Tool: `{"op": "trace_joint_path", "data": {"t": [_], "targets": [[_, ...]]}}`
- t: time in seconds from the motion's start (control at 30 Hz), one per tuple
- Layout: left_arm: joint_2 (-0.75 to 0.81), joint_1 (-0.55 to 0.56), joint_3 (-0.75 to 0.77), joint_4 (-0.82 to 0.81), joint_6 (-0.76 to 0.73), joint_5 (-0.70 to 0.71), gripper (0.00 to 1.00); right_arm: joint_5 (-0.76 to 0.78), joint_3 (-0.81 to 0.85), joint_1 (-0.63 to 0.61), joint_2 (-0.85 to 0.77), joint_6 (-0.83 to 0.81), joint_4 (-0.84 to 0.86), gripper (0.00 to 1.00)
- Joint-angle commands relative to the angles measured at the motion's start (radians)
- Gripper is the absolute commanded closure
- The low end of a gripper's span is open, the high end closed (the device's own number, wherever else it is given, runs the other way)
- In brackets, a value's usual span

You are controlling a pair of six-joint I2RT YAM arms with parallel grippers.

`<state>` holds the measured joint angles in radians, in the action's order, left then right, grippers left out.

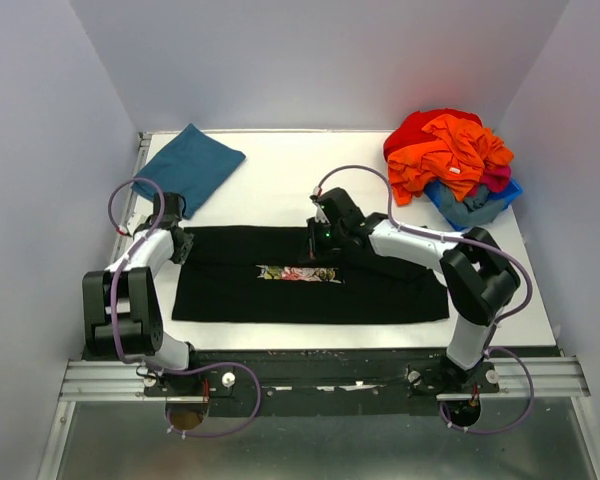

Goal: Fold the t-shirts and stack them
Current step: Fold the other side of the tshirt into a rectangle

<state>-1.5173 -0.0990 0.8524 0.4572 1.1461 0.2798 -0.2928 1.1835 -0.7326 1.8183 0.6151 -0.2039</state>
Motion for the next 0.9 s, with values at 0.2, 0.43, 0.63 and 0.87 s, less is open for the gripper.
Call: {"op": "trace_joint_path", "data": {"t": [0.2,0.43,0.63,0.87], "targets": [[0.202,-0.008,-0.143,0.002,-0.011,-0.002,1.00,0.092,-0.058,0.096,-0.044,-0.015,-0.065,0.99],[0.197,-0.047,-0.282,-0.115,0.000,0.010,1.00,0.104,0.016,0.174,0.070,0.009,-0.116,0.99],[0.167,-0.084,-0.216,-0.109,-0.057,-0.001,0.81,0.153,-0.013,0.229,0.018,-0.006,-0.161,0.98],[0.363,-0.041,-0.230,-0.134,-0.089,0.004,0.36,0.270,-0.104,0.311,-0.180,-0.064,-0.206,0.69]]}}
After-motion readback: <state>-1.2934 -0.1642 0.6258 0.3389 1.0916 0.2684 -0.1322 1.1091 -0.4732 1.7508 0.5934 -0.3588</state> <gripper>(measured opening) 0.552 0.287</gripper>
